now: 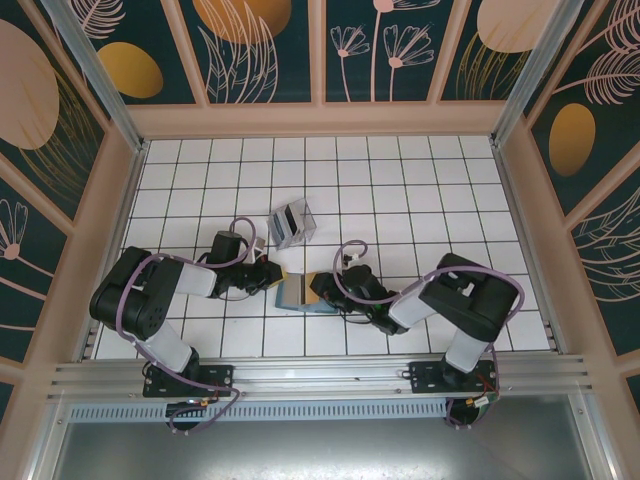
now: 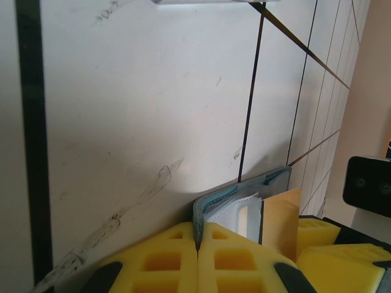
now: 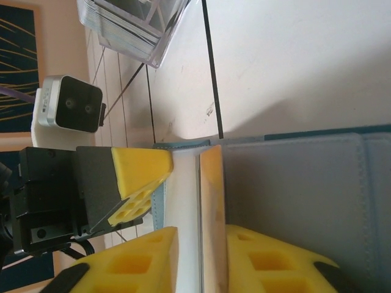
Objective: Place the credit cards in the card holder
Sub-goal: Insert the credit card into the card slot.
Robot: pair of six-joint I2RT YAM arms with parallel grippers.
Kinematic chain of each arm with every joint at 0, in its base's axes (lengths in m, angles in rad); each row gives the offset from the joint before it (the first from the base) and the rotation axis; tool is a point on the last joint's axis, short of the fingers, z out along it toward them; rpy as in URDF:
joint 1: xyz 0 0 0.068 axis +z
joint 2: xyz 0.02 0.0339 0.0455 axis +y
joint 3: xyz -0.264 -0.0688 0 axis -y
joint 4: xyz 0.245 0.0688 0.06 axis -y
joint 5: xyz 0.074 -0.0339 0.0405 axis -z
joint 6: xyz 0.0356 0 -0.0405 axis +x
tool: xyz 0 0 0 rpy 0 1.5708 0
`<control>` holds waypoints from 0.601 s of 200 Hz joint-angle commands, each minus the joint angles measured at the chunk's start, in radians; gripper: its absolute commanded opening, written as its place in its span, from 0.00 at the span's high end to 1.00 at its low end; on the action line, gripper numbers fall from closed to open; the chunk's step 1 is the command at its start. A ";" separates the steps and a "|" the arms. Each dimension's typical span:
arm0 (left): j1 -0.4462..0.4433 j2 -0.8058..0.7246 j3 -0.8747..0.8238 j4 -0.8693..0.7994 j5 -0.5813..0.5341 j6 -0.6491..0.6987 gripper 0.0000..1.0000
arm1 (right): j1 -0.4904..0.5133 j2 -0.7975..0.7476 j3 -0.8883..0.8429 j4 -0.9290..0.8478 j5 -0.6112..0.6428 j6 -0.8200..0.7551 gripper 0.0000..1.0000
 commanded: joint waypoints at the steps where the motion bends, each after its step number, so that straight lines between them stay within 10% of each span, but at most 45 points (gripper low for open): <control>1: -0.003 0.024 -0.033 -0.081 -0.036 0.024 0.93 | 0.019 -0.045 0.019 -0.164 0.038 -0.021 0.70; 120: -0.003 0.015 -0.041 -0.068 -0.039 0.011 0.93 | 0.056 -0.048 0.070 -0.249 0.044 -0.029 1.00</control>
